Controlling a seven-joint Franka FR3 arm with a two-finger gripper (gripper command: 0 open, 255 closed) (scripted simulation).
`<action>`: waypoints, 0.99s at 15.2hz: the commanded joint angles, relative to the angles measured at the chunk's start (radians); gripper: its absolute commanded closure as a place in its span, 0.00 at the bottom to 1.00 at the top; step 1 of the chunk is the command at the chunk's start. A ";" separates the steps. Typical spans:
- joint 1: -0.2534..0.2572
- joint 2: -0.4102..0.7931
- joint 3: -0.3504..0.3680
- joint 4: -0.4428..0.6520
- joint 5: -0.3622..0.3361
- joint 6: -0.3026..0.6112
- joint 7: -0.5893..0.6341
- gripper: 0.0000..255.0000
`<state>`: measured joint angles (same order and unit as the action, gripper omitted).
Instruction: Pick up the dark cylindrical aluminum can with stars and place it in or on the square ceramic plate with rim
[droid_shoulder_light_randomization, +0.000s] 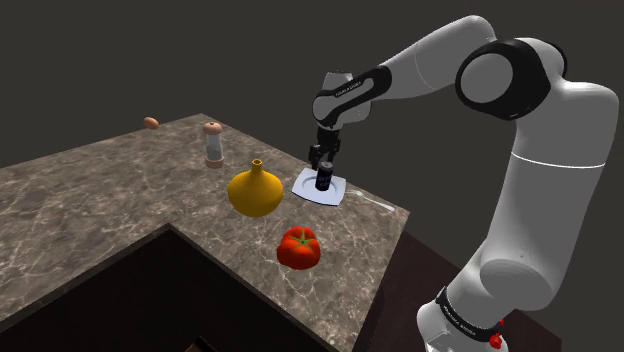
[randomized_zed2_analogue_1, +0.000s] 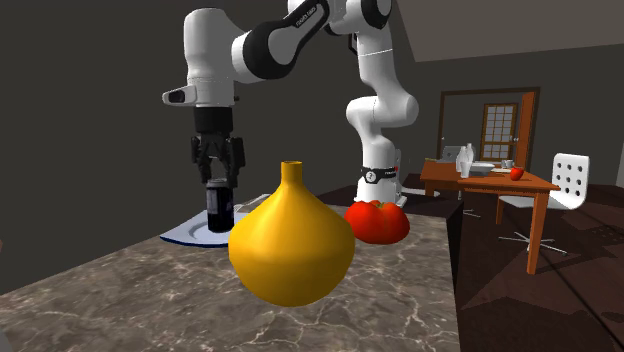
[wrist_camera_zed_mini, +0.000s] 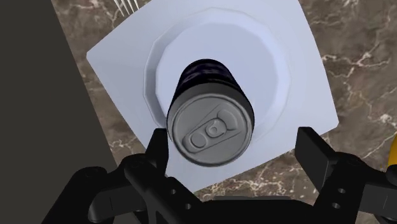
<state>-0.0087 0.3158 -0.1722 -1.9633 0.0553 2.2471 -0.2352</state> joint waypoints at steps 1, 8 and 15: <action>0.000 0.000 0.000 0.000 0.000 0.000 0.000 0.00; 0.005 -0.062 -0.005 0.050 -0.015 -0.111 0.010 0.00; 0.005 -0.062 -0.005 0.050 -0.015 -0.111 0.010 0.00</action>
